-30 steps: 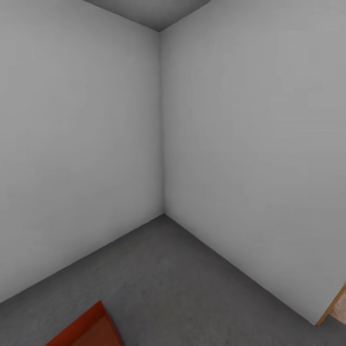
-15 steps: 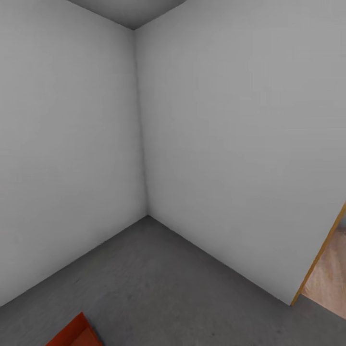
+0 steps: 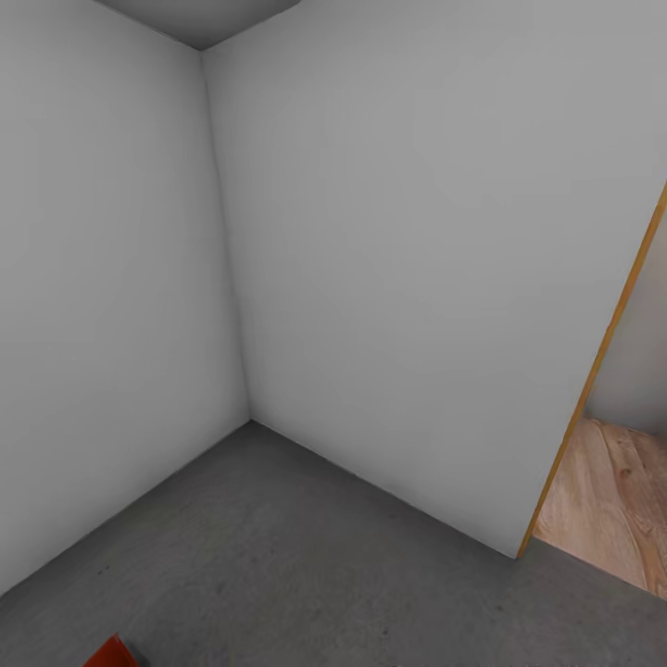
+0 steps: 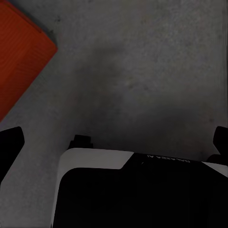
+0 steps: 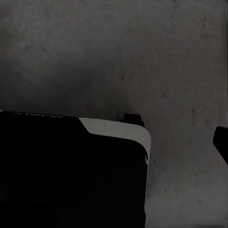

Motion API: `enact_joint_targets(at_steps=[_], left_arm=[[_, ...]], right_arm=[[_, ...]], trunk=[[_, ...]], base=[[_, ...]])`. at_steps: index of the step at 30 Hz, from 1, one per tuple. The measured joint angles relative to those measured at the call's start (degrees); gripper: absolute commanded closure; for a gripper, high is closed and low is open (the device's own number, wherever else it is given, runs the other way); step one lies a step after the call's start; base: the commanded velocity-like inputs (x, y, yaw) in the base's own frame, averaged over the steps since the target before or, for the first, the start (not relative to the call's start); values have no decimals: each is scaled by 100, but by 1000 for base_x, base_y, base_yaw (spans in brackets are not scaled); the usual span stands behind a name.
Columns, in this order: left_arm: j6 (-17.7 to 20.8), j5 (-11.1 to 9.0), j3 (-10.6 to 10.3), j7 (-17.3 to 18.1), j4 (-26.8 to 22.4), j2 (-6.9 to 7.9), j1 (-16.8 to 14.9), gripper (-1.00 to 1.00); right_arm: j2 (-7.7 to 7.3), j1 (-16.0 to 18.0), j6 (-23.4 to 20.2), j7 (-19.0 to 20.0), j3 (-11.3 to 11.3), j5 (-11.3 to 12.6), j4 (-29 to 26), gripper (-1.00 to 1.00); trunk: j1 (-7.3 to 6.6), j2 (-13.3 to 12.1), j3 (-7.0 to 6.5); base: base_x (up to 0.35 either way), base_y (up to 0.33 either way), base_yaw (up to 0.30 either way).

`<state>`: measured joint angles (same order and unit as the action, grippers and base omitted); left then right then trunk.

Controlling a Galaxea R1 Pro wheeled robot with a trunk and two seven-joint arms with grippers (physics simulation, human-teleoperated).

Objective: Move the two storage containers from the living room to the garage. In the garage, place one container on the floor and stack the other container on top of it (either order is fine).

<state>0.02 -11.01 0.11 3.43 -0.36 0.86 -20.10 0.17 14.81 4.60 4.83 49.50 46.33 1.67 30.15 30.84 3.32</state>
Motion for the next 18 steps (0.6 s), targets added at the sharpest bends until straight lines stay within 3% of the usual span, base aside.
enact_joint_targets(at_steps=[14,18], left_arm=[[-130,35,-38,61,-9,11,12,-100],[-95,29,-40,64,2,16,157,-100]], right_arm=[[-2,0,-7,2,0,0,0,-100],[-2,1,-9,2,0,0,0,-100]], trunk=[[0,0,0],[0,0,0]], base=[[0,0,-282],[0,0,-282]])
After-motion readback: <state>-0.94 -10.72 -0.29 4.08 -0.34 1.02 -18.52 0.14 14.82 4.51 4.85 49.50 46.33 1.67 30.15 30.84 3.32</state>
